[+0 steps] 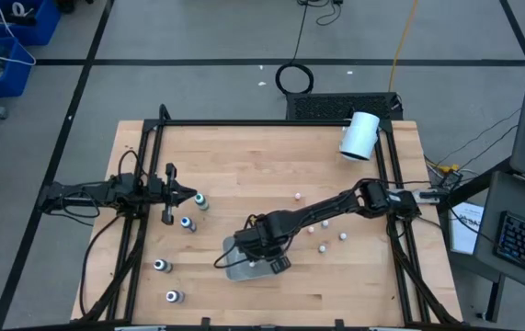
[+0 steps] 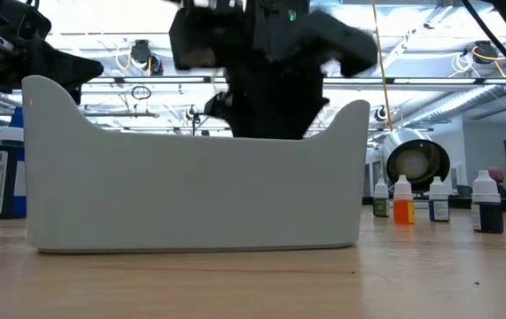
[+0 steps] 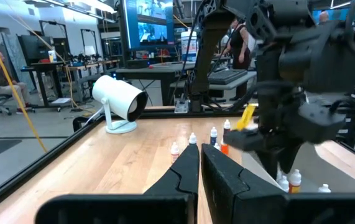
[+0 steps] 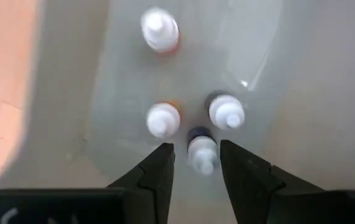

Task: Pick & Place food coloring
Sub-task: Put the small blue food coloring bottle in the gray bin, then put the small red food coloring bottle in the gray bin

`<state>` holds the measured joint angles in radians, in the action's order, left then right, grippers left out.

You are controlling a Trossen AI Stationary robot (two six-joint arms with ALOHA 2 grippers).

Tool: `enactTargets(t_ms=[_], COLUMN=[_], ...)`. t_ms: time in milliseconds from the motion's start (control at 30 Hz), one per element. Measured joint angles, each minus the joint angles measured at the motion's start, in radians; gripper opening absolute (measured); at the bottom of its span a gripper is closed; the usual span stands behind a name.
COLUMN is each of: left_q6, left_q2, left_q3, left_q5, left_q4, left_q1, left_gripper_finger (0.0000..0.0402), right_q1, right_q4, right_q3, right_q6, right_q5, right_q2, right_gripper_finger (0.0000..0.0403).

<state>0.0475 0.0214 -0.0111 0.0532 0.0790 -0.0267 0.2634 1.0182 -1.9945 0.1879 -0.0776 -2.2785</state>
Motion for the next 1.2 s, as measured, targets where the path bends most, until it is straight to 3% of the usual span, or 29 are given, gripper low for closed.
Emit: enactTargets(t_ms=[167,400,667,833,1033,1200], left_q6=[0.0,-0.001,0.0,0.0,0.0,0.0], left_q2=[0.0,0.0,0.0,0.0,0.0,0.0], left_q3=[0.0,0.0,0.0,0.0,0.0,0.0], left_q5=[0.0,0.0,0.0,0.0,0.0,0.0], left_q4=[0.0,0.0,0.001,0.0,0.0,0.0], left_q1=[0.0,0.0,0.0,0.0,0.0,0.0], left_gripper_finger=[0.0026,0.0026,0.0026,0.0026,0.0026,0.0026], right_q1=[0.009,0.02,0.071,0.147,0.193,0.192], right_q4=[-0.006,0.097,0.418,0.453,0.307,0.128], right_q3=[-0.001,-0.001,0.024,0.237,0.591,0.812], right_q6=[-0.012,-0.083,-0.454,-0.697,-0.938,-0.966], right_q5=[0.007,0.118,0.252,0.366,0.36,0.306], right_q2=[0.035,0.122,0.293,0.462,0.698,0.812], right_gripper_finger=[0.0123,0.012,0.0117,0.0117,0.0116,0.0116])
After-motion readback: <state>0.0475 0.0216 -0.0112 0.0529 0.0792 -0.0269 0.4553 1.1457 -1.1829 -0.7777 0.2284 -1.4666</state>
